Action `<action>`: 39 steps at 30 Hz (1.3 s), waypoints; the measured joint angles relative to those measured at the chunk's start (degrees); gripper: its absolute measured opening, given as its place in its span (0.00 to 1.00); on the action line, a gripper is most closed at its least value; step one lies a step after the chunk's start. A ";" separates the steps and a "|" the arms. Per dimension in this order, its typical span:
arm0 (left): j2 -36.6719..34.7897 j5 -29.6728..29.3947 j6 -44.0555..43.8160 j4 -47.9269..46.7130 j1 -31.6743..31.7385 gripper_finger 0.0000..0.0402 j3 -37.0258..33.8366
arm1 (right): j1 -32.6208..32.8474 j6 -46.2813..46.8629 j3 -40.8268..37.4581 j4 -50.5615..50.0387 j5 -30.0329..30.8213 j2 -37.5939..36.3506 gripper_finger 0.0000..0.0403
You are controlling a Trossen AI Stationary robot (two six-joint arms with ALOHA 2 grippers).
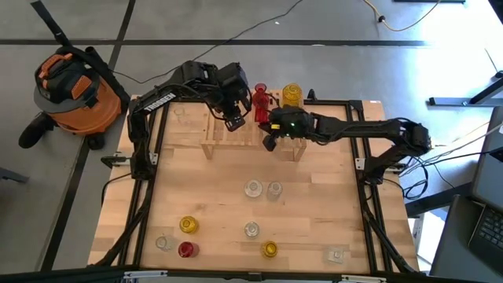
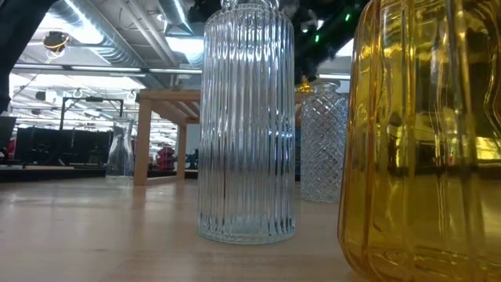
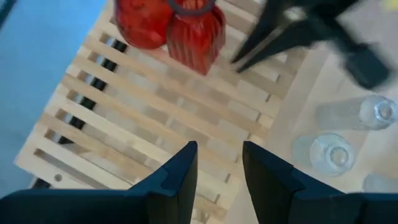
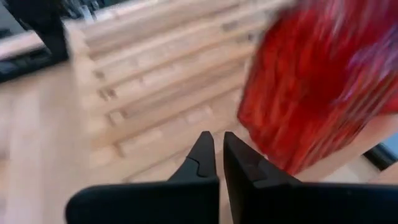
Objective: Sort vases onto shelf
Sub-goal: Put the transparent vase on the shelf
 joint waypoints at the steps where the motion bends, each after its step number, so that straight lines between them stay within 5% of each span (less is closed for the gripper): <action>1: -0.28 -0.06 0.00 0.11 0.02 0.30 -0.02 | 0.74 0.23 0.05 -0.33 0.81 -1.39 0.00; 6: -4.18 -4.21 0.10 0.34 0.20 0.30 -1.25 | 4.67 1.44 0.07 -8.31 6.87 -9.94 0.00; 11: -11.65 -12.47 0.13 0.22 4.29 0.30 -11.06 | 7.55 2.09 0.11 -17.28 13.18 -18.81 0.00; 19: -25.52 -8.86 3.35 3.19 20.14 0.30 -38.96 | 8.24 4.65 0.11 -23.86 20.54 -27.34 0.00; 23: -27.71 -4.76 7.40 5.28 28.75 0.30 -47.16 | 8.25 4.42 0.09 -23.42 21.98 -28.72 0.00; 31: -25.37 -0.17 13.59 9.96 40.05 0.36 -51.58 | 8.25 6.20 0.09 -23.50 21.28 -28.99 0.00; 39: -20.82 -0.12 16.29 10.06 43.64 0.41 -51.58 | 8.29 7.77 0.09 -23.47 19.48 -28.99 0.00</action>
